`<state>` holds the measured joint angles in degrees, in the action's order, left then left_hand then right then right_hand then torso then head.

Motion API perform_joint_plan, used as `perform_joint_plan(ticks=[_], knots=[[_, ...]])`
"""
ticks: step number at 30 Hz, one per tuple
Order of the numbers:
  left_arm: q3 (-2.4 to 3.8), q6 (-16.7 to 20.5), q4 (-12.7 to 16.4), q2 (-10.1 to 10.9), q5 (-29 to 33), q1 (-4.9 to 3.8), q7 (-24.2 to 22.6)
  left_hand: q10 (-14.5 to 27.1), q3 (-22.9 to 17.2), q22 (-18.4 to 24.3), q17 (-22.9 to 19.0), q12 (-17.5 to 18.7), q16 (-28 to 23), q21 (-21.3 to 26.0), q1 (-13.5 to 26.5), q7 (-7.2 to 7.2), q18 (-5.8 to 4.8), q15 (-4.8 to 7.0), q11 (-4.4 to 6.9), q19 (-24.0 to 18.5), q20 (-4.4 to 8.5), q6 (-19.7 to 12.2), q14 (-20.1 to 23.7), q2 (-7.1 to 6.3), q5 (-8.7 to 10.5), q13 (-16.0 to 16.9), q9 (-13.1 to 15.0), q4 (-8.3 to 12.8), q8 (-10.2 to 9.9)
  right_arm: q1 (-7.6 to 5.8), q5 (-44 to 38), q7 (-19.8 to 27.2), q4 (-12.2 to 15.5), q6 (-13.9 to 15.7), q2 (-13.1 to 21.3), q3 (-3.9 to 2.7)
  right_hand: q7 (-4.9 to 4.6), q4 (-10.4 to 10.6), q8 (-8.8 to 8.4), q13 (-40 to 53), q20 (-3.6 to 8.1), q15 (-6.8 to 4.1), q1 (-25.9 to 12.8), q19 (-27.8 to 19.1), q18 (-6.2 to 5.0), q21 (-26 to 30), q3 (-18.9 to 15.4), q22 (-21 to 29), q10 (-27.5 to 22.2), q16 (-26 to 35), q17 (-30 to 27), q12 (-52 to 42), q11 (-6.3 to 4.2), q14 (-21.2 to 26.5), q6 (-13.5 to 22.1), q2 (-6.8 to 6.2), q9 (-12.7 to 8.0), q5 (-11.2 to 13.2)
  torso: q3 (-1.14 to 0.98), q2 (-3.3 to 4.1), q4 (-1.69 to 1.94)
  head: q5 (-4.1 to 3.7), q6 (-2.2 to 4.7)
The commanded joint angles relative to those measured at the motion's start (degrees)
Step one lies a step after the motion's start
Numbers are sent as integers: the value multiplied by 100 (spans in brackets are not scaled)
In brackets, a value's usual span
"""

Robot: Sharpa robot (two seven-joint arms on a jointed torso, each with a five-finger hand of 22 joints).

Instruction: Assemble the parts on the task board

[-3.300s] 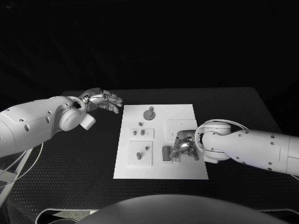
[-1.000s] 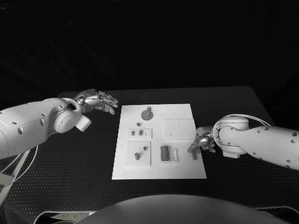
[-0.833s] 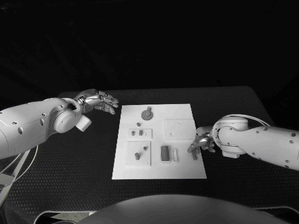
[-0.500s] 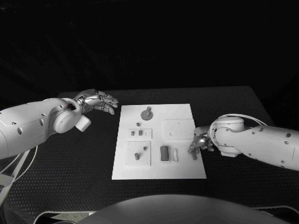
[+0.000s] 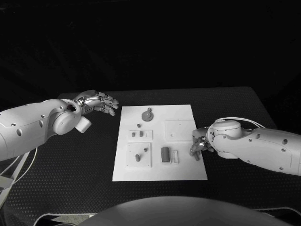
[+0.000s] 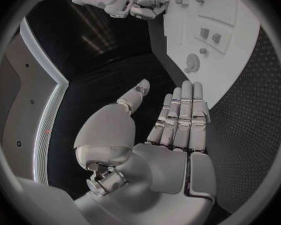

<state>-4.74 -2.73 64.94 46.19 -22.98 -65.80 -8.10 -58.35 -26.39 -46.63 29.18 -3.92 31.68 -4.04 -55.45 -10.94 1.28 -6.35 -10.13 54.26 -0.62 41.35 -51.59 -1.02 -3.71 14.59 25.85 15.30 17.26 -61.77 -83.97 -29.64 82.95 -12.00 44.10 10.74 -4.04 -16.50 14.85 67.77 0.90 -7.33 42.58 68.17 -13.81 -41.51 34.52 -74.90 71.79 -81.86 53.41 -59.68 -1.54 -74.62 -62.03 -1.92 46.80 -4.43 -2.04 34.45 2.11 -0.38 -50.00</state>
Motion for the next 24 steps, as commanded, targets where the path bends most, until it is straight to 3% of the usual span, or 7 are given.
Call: perform_joint_plan(ticks=[1, 7, 12, 24], knots=[[3, -53, 10, -6, -5, -3, -49, 42, -7, 8, 7, -23, -28, -25, 43, -222, 86, 8, 12, 1, 4, -54, -35, 2, 17, -9, -5, 18, 21, 219, -206, -172, -30, -340, 8, 154, -47, -27, -413, -6, 20, -32, 154, -32, -119, -26, -28, -129, -16, -25, -8, -4, -32, 12, 97, 37, -151, -5, -1, 3, 2, -9, 0], [3, -53, 5, -8, -5, -3, -51, 41, -7, 9, 8, -23, -29, -25, 44, -222, 86, 8, 12, 1, 4, -55, -35, 2, 17, -9, -5, 18, 22, 222, -174, -108, 46, -95, 7, 153, -47, -40, -416, 5, 19, -32, 509, -64, -119, -52, -76, -133, -21, -47, 24, -18, -31, 10, 100, 220, -143, -4, -1, 1, 5, -14, 0], [3, -66, 5, -15, -5, -3, -45, 42, -8, 9, 9, -23, -30, -25, 44, -222, 87, 8, 12, 1, 5, -55, -35, 3, 17, -9, -5, 18, 22, 222, 235, -34, 50, 100, 27, 151, -48, -49, -420, 22, 7, -30, 633, -92, -119, -75, -120, -133, -24, -74, 72, -39, -28, 7, 106, 615, -133, -5, -1, 2, 5, -29, 0], [2, -92, -5, -26, -5, -3, -7, 43, -7, 10, 13, -22, -34, -25, 47, -222, 86, 8, 12, 0, 4, -57, -35, 3, 17, -10, -6, 19, 22, 220, 1478, 122, 82, 1019, 89, 140, -27, -52, -378, 91, 26, -46, 754, -88, -119, -134, -167, -138, 31, -128, 170, -140, -48, -23, 56, 675, -86, -9, 0, 3, 3, -16, 0]])
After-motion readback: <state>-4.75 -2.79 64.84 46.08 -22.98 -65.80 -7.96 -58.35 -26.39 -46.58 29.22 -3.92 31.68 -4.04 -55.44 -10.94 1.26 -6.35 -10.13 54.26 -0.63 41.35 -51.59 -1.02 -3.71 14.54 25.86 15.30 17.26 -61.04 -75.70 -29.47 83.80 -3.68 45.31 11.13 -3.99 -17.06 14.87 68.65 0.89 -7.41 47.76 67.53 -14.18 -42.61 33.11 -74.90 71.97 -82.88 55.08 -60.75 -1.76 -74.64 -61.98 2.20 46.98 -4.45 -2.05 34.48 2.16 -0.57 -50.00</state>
